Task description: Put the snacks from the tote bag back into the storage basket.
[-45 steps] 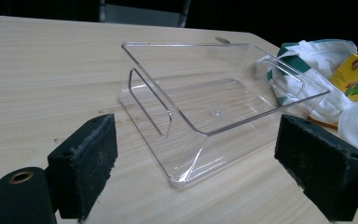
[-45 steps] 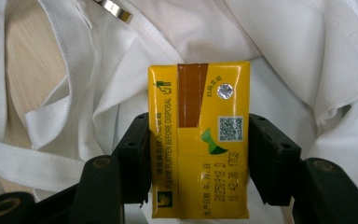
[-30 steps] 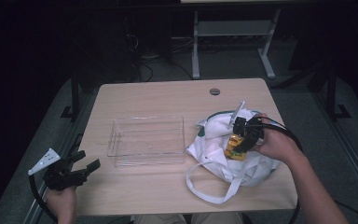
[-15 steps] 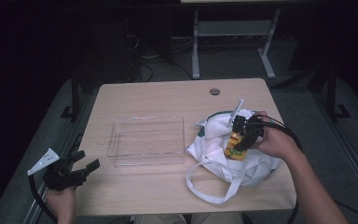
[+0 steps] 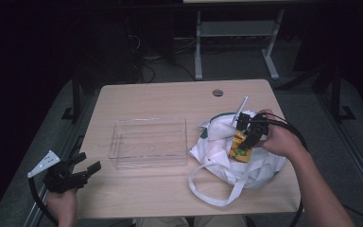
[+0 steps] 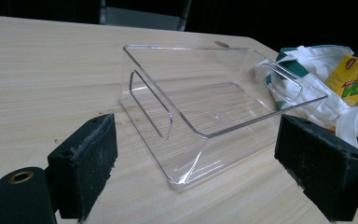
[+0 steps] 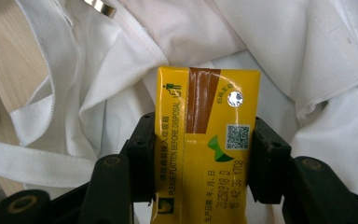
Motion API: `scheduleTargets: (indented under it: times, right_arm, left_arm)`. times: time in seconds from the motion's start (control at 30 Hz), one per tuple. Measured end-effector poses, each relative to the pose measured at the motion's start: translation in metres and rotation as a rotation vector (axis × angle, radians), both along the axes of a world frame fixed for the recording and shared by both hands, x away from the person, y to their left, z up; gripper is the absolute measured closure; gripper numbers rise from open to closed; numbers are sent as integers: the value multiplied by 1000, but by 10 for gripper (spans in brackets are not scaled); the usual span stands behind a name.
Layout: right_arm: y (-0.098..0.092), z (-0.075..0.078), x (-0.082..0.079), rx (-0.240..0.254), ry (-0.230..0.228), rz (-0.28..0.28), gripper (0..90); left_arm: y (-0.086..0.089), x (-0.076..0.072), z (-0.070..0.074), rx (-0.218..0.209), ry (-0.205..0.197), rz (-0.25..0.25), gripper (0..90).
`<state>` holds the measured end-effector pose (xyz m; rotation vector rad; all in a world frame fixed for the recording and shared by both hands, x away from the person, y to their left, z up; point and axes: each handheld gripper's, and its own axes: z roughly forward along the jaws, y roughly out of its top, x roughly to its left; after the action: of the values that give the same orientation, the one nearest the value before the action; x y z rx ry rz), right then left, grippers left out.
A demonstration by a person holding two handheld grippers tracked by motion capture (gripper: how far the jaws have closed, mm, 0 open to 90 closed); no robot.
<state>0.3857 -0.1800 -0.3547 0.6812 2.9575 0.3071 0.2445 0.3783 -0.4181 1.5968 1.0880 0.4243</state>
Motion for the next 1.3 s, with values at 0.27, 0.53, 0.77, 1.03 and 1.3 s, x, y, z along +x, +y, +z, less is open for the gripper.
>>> scheduleTargets:
  times: [0.27,0.53,0.77,1.03,1.3]
  right_arm:
    - [0,12,-2,14,3,-10,518]
    - [1,30,-2,20,-6,-2,519]
    - [4,45,-3,23,-12,3,519]
    - [13,61,-3,30,-23,20,519]
    - [25,74,-1,35,-35,43,520]
  left_arm:
    - [0,-1,0,0,-3,4,125]
    - [0,-1,0,-4,-5,7,125]
    - [-1,-1,1,-6,-6,8,125]
    - [0,-1,1,-4,-6,10,125]
    - [1,-1,1,-5,-7,11,125]
